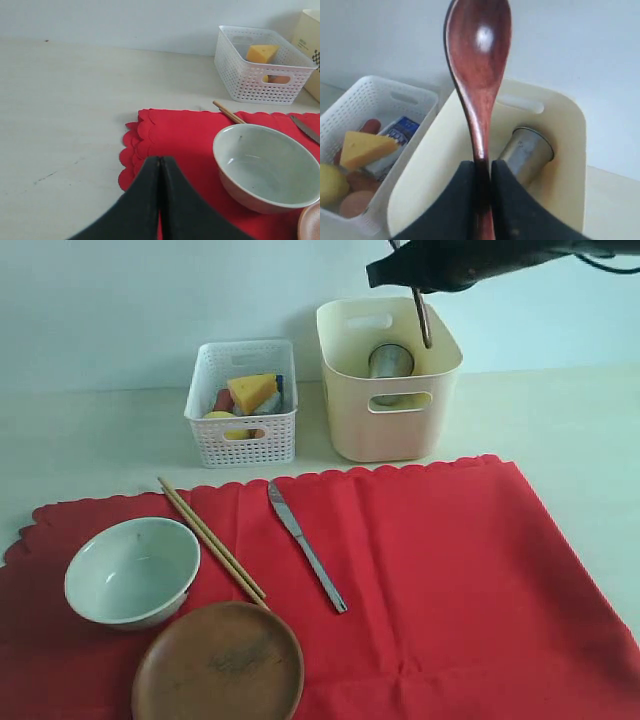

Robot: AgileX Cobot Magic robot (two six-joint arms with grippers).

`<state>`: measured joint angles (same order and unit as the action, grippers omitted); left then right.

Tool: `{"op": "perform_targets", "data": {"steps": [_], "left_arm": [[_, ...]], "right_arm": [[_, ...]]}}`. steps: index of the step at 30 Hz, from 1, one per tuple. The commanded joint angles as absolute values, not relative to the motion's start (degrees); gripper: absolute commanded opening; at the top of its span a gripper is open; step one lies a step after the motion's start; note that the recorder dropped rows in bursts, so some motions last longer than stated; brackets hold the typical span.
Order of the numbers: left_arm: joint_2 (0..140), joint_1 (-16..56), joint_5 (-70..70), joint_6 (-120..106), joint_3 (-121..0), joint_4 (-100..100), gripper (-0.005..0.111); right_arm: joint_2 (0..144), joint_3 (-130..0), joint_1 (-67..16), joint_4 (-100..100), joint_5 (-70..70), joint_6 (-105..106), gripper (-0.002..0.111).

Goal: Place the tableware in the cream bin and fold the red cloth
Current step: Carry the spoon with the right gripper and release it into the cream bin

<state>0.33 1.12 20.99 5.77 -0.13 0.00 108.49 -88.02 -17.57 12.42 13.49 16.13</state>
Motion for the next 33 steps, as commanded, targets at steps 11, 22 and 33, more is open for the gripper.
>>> {"op": "perform_targets", "data": {"steps": [11,22,33], "left_arm": [[0.0,1.0,20.5,5.8,0.0,0.0,0.001],[0.0,1.0,20.5,5.8,0.0,0.0,0.001],[0.0,1.0,20.5,5.8,0.0,0.0,0.001]], "right_arm": [[126.3,-92.7,-16.2,12.7,-2.3,16.4,0.009],[124.3,-94.9,-16.2,13.0,11.1,16.4,0.062],[110.2,-88.0,-16.4,13.5,22.4,18.5,0.056]]}}
